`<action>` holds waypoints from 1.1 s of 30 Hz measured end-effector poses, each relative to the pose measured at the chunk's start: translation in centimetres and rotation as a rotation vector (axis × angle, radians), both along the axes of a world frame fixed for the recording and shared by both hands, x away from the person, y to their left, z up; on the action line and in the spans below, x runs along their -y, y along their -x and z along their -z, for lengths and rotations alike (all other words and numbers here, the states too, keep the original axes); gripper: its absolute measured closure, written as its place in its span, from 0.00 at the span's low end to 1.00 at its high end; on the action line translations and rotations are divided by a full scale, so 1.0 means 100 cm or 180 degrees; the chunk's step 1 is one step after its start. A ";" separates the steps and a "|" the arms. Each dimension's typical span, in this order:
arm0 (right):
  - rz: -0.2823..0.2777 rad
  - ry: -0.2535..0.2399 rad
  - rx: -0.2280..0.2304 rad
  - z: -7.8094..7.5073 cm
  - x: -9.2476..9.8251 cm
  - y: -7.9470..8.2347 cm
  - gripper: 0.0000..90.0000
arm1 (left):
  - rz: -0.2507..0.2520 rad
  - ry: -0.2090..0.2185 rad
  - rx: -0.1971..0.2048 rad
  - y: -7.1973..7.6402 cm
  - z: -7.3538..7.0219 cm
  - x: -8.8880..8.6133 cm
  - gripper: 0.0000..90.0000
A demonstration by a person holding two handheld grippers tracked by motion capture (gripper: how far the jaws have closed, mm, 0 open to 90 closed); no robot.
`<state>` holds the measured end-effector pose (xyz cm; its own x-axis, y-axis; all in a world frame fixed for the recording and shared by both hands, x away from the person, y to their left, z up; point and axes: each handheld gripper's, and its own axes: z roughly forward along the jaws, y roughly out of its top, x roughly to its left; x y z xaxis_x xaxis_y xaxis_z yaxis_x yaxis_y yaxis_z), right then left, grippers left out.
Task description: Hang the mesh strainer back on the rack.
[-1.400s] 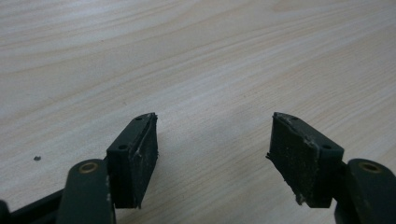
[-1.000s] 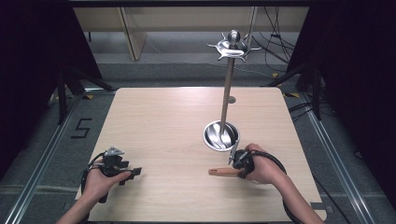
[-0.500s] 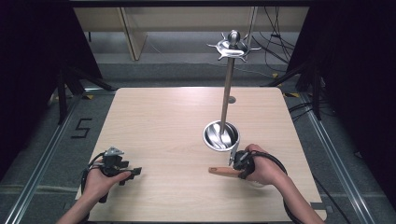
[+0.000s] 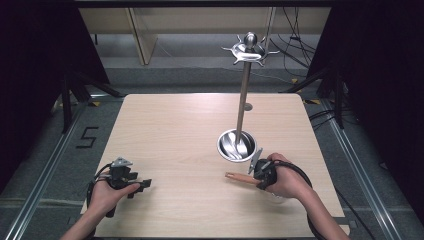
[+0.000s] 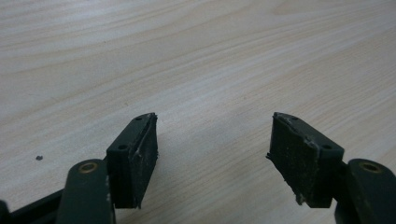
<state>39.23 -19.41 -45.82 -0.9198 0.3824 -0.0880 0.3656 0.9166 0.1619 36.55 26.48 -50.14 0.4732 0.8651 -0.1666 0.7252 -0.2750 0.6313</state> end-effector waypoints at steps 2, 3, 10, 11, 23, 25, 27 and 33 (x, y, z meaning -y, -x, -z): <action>0.0001 -0.0049 -0.0018 -0.004 0.003 -0.002 0.78 | 0.0006 -0.0005 0.0006 0.000 0.000 0.000 0.35; 0.0148 -0.0059 0.0034 -0.006 0.003 0.000 0.78 | -0.0002 -0.0003 0.0012 0.001 0.000 0.000 0.35; 0.0210 -0.0355 0.0217 -0.011 0.016 -0.002 0.78 | 0.0033 0.0001 -0.0014 0.001 -0.001 -0.001 0.35; 0.0276 -0.0402 0.0207 -0.011 0.018 -0.001 0.78 | 0.0008 -0.0012 0.0008 0.001 -0.001 -0.001 0.35; 0.0677 -0.0960 0.0385 -0.020 0.037 0.002 0.78 | 0.0016 0.0005 0.0011 0.001 -0.002 -0.002 0.35; 0.0816 -0.1064 0.0465 -0.019 0.039 0.004 0.78 | 0.0009 -0.0001 0.0004 0.001 -0.002 -0.003 0.35; 0.0888 -0.1157 0.0529 -0.020 0.042 0.004 0.78 | 0.0007 0.0014 0.0001 0.001 -0.002 -0.002 0.35; 0.1088 -0.1484 0.0688 -0.028 0.052 0.007 0.78 | -0.0010 0.0036 0.0016 0.001 -0.002 -0.003 0.35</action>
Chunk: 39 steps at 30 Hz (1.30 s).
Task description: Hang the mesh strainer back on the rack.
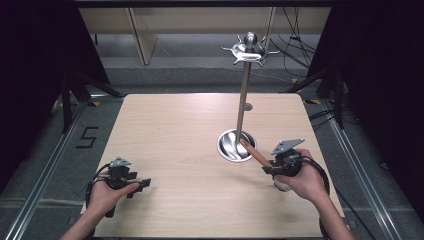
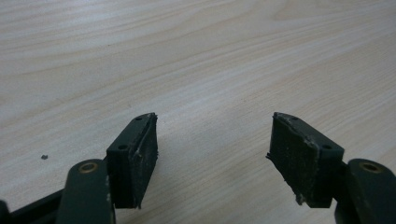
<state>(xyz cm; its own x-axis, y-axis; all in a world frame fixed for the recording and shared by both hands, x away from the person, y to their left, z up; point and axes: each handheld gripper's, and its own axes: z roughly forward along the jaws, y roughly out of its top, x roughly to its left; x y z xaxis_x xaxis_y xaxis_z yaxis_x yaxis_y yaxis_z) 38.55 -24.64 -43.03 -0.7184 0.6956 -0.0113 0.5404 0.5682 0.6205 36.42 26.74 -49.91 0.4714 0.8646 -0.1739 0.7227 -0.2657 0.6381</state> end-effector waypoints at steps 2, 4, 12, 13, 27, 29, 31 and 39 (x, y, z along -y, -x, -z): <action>0.0027 -0.0049 0.0113 -0.002 0.003 0.001 0.78 | -0.0015 -0.0017 0.0004 0.000 0.000 0.000 0.35; 0.0108 -0.0098 0.0104 -0.006 0.006 0.004 0.78 | 0.0034 -0.0004 -0.0030 0.000 -0.002 -0.001 0.35; 0.0222 -0.0332 0.0279 -0.009 0.018 0.011 0.78 | -0.0003 0.0037 0.0008 0.002 -0.003 -0.002 0.35; 0.0269 -0.0371 0.0252 -0.009 0.018 0.012 0.78 | 0.0000 0.0040 0.0023 0.002 -0.002 -0.002 0.35; 0.0424 -0.0688 0.0627 -0.026 0.023 0.014 0.78 | 0.0010 -0.0013 -0.0004 0.003 -0.002 -0.002 0.35; 0.0431 -0.0710 0.0666 -0.027 0.024 0.013 0.78 | 0.0021 0.0026 -0.0017 0.003 -0.002 -0.001 0.35; 0.0448 -0.0726 0.0760 -0.028 0.024 0.012 0.78 | -0.0005 0.0051 0.0011 0.003 -0.001 0.000 0.35; 0.0471 -0.0839 0.0887 -0.041 0.024 0.014 0.78 | -0.0089 0.0108 0.0035 0.002 0.000 0.003 0.35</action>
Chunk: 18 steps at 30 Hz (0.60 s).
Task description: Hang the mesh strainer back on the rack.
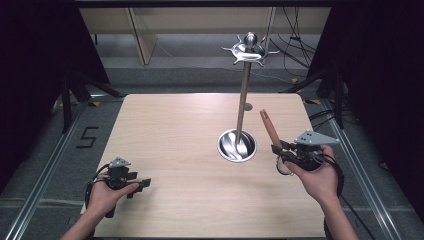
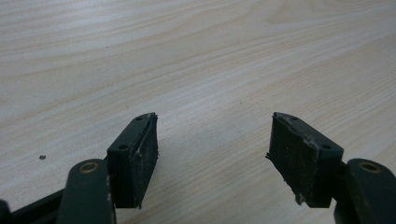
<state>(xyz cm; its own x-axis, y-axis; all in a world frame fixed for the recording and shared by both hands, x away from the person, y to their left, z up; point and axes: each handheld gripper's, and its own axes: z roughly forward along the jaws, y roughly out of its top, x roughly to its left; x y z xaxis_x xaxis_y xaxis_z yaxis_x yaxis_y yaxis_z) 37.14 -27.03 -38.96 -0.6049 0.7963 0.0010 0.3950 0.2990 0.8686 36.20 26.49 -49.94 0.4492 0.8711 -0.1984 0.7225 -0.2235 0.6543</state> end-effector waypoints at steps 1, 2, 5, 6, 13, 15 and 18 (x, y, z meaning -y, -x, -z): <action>-0.0003 -0.0057 0.0051 -0.002 0.000 -0.001 0.78 | -0.0003 0.0005 0.0008 0.000 0.000 0.000 0.35; 0.0017 -0.0061 0.0081 -0.004 -0.001 0.000 0.78 | -0.0006 0.0017 0.0007 0.000 0.000 0.000 0.35; 0.0092 -0.0123 0.0189 -0.007 -0.002 0.001 0.78 | 0.0048 -0.0069 0.0002 0.001 -0.002 -0.001 0.35; 0.0079 -0.0112 0.0124 -0.009 -0.002 0.003 0.78 | 0.0050 -0.0070 0.0001 0.001 -0.002 -0.001 0.36; 0.0125 -0.0183 0.0215 -0.014 -0.005 0.005 0.78 | -0.0006 0.0011 0.0008 0.000 0.000 0.000 0.36; 0.0137 -0.0217 0.0247 -0.015 -0.005 0.005 0.78 | -0.0002 0.0011 0.0010 0.000 0.000 0.000 0.36; 0.0133 -0.0249 0.0288 -0.017 -0.006 0.005 0.78 | -0.0011 -0.0009 0.0032 0.000 -0.001 0.001 0.36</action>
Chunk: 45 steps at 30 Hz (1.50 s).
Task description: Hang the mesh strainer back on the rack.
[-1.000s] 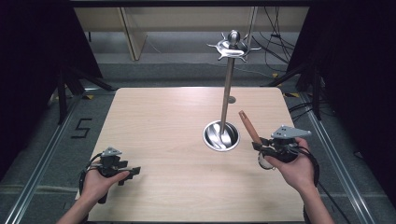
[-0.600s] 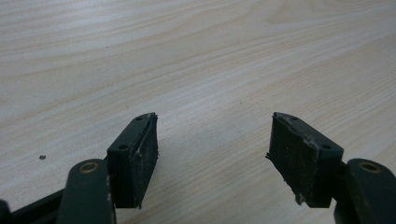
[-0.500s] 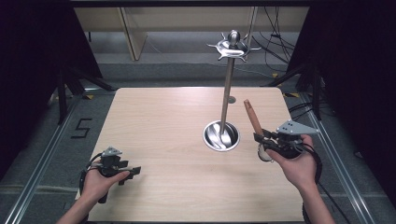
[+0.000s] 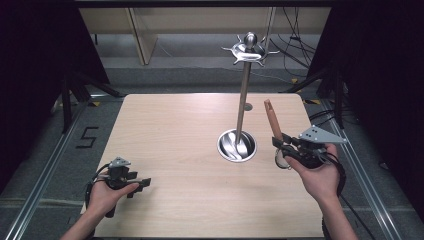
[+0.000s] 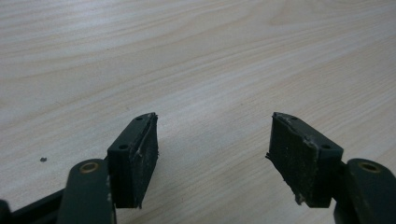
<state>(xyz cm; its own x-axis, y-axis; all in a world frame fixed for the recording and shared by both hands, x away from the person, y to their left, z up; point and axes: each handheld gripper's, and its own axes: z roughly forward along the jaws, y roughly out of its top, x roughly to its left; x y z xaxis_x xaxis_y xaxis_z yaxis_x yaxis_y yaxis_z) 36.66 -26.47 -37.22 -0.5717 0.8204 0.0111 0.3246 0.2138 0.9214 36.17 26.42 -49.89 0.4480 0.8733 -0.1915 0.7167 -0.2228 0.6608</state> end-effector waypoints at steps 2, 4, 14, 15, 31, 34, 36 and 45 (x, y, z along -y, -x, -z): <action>0.0045 -0.0048 0.0015 -0.002 -0.002 0.002 0.78 | 0.0091 -0.0040 -0.0040 -0.001 -0.001 -0.002 0.36; -0.0003 -0.0009 0.0087 -0.004 -0.001 0.001 0.78 | 0.0091 -0.0041 -0.0042 0.000 -0.001 -0.002 0.36; 0.0042 -0.0117 0.0116 -0.010 0.000 0.001 0.78 | 0.0128 -0.0040 -0.0019 -0.002 -0.002 -0.003 0.36; 0.0077 -0.0123 0.0107 -0.010 0.000 0.000 0.78 | 0.0093 -0.0015 0.0003 -0.001 -0.002 -0.002 0.36; 0.0107 -0.0274 0.0177 -0.021 -0.005 0.003 0.78 | 0.0117 -0.0038 0.0050 0.000 -0.003 -0.004 0.36; 0.0093 -0.0281 0.0219 -0.023 -0.006 0.001 0.78 | 0.0113 -0.0044 0.0041 0.000 -0.003 -0.005 0.36; 0.0085 -0.0235 0.0303 -0.024 -0.006 0.000 0.78 | 0.0110 -0.0048 0.0047 0.000 -0.004 -0.005 0.36; 0.0061 -0.0305 0.0291 -0.028 -0.012 -0.002 0.78 | 0.0105 -0.0054 0.0036 -0.002 -0.004 -0.005 0.36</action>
